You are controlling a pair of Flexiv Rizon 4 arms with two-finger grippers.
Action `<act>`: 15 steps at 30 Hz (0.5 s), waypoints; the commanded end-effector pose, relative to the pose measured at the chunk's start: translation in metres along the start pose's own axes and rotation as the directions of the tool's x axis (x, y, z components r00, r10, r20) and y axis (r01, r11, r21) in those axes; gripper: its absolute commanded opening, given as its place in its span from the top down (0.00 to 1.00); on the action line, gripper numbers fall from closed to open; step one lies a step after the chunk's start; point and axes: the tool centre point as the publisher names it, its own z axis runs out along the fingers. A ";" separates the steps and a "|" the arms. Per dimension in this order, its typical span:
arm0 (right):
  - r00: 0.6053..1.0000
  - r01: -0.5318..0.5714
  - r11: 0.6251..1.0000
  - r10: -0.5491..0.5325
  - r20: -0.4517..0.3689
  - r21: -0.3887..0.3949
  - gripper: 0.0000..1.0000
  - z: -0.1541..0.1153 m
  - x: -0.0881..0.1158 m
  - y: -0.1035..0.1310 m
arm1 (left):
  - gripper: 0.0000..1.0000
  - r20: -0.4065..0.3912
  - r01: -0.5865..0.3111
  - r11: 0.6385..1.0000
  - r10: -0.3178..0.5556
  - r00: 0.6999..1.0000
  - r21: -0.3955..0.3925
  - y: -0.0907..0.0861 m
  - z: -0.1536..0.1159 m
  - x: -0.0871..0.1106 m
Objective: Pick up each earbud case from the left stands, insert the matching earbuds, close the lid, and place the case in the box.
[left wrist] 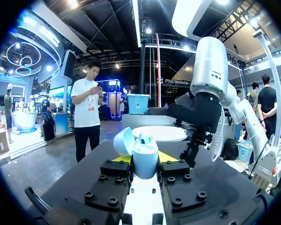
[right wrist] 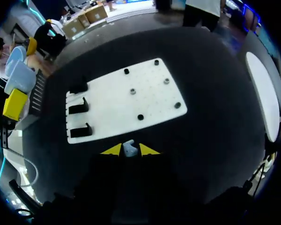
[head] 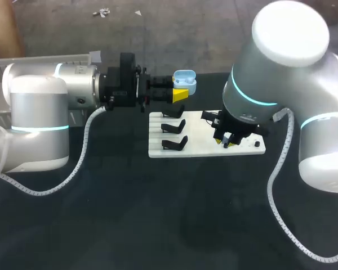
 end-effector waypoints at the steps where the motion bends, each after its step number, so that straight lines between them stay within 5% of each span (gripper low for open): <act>1: 0.997 0.063 0.998 -0.063 -0.044 0.013 1.00 -0.029 0.000 0.005 | 1.00 0.005 -0.005 1.000 0.005 1.000 -0.005 -0.001 0.000 0.001; 15: 0.964 0.257 0.965 -0.259 -0.055 -0.046 1.00 -0.085 -0.009 0.030 | 1.00 0.005 -0.005 1.000 0.005 1.000 -0.005 -0.001 0.000 0.001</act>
